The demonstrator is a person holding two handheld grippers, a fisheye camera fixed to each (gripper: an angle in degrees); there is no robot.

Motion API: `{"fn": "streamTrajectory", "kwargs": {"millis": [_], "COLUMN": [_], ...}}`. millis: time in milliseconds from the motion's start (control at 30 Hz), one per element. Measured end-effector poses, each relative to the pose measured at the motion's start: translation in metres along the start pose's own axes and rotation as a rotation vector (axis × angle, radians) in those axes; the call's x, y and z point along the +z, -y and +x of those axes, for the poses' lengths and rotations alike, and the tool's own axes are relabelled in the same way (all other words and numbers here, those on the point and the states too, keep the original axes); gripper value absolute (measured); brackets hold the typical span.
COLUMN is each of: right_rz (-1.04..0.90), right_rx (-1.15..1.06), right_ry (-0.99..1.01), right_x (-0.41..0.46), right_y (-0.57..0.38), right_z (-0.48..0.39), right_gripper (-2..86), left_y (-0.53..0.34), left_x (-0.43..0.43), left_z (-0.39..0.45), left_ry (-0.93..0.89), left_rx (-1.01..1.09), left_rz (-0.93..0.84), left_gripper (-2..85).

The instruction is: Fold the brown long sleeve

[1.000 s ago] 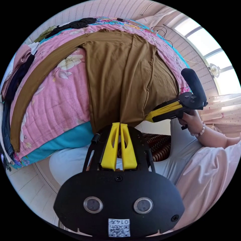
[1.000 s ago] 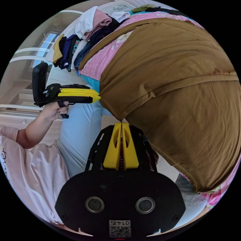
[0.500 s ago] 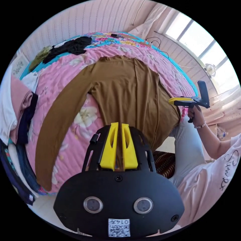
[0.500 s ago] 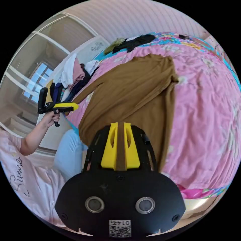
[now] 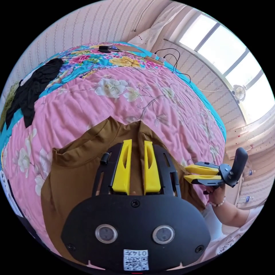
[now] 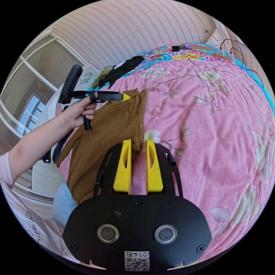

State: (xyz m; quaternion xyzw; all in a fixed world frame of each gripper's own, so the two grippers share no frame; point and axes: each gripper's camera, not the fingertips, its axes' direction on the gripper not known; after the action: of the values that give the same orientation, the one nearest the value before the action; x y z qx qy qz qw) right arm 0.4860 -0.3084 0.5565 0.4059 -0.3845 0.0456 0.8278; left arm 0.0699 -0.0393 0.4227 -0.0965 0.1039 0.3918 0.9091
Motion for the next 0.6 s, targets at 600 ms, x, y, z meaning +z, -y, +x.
{"fn": "streamTrajectory", "kwargs": {"millis": [600], "right_rz": [0.116], "right_rx": [0.085], "right_ry": [0.101], "right_x": [0.007], "right_y": [-0.039], "right_z": [0.050], "right_gripper": [0.8], "left_y": [0.007], "left_x": [0.005], "left_z": [-0.001], "left_ry": [-0.054], "left_rx": [0.098], "left_rz": [-0.050], "left_gripper": [4.3]}}
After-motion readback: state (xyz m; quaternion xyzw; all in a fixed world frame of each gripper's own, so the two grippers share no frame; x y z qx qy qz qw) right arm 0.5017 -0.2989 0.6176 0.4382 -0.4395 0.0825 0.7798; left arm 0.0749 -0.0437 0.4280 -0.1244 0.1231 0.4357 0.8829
